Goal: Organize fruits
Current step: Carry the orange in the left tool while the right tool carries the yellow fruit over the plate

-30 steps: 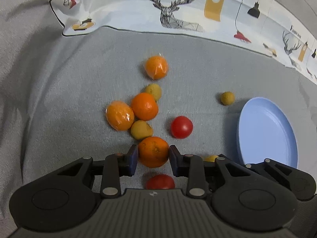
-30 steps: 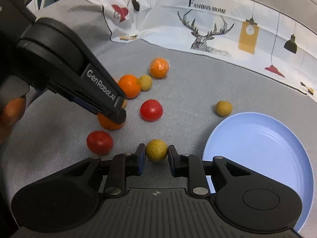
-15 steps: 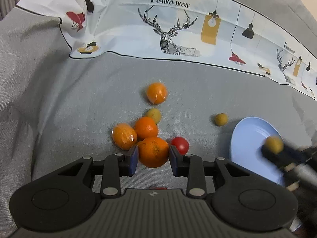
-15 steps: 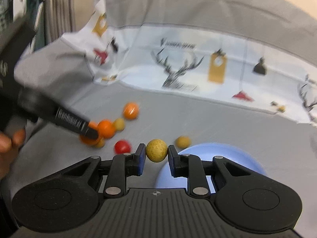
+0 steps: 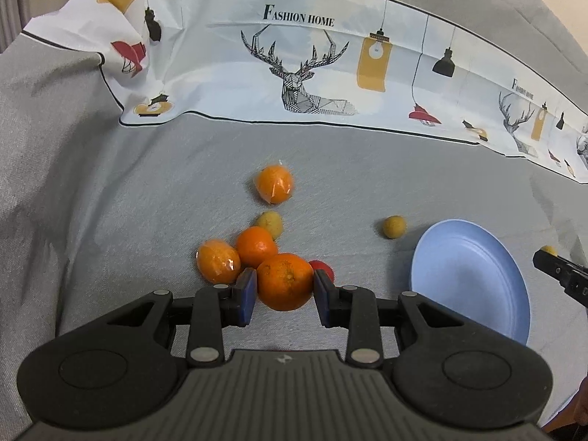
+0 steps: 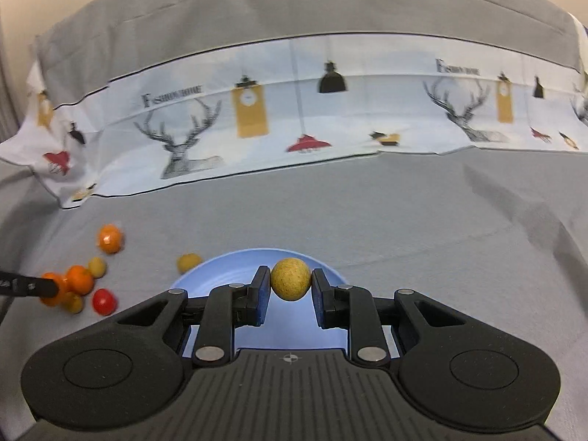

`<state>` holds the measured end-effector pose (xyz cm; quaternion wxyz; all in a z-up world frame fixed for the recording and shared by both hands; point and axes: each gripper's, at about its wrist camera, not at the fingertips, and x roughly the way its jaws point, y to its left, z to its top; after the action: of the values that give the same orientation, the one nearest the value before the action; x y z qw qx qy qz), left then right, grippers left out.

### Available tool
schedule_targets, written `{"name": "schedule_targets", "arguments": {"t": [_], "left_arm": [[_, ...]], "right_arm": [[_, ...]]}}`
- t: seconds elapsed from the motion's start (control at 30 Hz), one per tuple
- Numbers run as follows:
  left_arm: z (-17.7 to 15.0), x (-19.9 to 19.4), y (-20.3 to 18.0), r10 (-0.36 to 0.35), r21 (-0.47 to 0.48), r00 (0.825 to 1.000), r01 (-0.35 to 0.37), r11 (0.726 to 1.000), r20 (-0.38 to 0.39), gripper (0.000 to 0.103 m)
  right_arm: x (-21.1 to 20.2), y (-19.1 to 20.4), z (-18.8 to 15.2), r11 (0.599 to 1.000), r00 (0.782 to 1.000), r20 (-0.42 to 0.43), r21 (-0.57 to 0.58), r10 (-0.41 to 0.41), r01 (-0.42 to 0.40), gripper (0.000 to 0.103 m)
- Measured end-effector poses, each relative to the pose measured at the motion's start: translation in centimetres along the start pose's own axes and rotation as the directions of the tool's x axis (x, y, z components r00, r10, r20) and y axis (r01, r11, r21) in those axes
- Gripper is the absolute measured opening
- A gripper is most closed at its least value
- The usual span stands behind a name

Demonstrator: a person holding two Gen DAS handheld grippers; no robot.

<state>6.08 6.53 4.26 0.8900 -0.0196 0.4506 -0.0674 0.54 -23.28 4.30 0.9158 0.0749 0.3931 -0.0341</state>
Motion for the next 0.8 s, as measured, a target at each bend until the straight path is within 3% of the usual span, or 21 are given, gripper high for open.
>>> {"name": "schedule_targets", "arguments": {"t": [0.17,0.33,0.47,0.53,0.8], "left_arm": [[-0.3,-0.1,-1.4,-0.02,0.03,1.0,0.02,0.999,0.002,0.037],[-1.6,-0.5,-5.3,-0.096,0.104,0.995,0.095,0.99,0.003,0.037],[-2.7,-0.6,-9.7,-0.223,0.262,0.975,0.219,0.94,-0.016,0.037],[-3.1,-0.2,-11.0,-0.237,0.316,0.971,0.23,0.92,-0.018,0.037],[-3.4,1.9,-11.9,-0.267,0.338,0.96,0.281,0.898,-0.087,0.037]], "right_arm": [[0.4,-0.5,0.1,0.999,0.999,-0.032,-0.002,-0.037,0.037,0.025],[-0.2,-1.3,1.1,0.998,0.998,-0.034,0.021,-0.05,0.051,0.025],[-0.7,-1.6,1.2,0.997,0.997,-0.056,0.05,-0.048,0.051,0.025],[-0.5,-1.3,1.2,0.998,0.996,-0.075,0.042,-0.046,0.05,0.025],[1.0,0.5,0.7,0.998,0.984,-0.168,0.003,-0.053,0.055,0.025]]}}
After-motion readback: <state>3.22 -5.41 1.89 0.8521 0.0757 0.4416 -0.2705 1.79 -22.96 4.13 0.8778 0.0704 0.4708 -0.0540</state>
